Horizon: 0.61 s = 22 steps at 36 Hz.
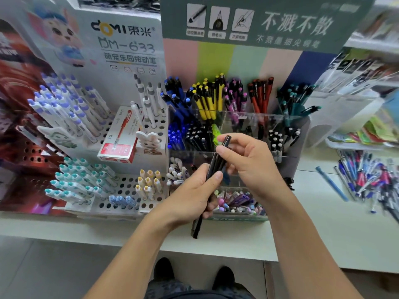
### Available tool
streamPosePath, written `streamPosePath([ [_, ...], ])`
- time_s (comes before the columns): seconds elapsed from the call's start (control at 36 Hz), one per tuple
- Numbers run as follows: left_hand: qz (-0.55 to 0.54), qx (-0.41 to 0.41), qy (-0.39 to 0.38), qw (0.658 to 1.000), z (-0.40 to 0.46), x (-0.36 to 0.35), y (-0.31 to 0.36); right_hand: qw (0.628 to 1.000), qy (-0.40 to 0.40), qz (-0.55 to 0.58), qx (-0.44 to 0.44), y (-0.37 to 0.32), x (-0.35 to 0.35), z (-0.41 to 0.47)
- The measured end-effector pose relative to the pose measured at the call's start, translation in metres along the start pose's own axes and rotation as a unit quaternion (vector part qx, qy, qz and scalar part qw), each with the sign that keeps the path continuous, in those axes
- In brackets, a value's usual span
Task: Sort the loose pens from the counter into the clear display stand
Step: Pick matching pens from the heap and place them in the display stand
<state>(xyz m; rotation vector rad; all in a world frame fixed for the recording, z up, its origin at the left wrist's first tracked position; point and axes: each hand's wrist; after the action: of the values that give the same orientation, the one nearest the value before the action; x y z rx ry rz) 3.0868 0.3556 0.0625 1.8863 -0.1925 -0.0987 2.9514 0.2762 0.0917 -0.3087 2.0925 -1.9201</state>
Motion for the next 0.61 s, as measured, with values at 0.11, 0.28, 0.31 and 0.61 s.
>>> streamPosePath([
  [0.11, 0.001, 0.012, 0.037, 0.999, 0.006, -0.013, -0.001, 0.997, 0.046, -0.032, 0.051, 0.002, 0.011, -0.005],
  [0.28, 0.021, 0.000, 0.063, 0.998, 0.012, -0.018, 0.006, 1.000, 0.015, -0.001, 0.024, 0.005, 0.018, -0.013],
  [0.31, 0.037, 0.002, 0.066, 0.997, 0.014, -0.019, 0.007, 1.000, 0.003, 0.007, 0.013, 0.007, 0.017, -0.014],
  [0.61, 0.069, -0.001, 0.092, 0.993, 0.020, -0.028, 0.005, 0.995, 0.081, 0.052, 0.001, 0.018, 0.028, -0.022],
])
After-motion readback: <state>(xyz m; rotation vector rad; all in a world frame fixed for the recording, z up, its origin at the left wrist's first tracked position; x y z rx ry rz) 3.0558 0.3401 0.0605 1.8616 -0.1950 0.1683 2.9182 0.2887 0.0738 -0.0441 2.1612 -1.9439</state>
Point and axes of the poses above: each hand's wrist, its own z-axis towards the middle knuckle, its own x-axis out of the back of the hand, y = z × x, and after that the axes turned 9 degrees about z, right-handed
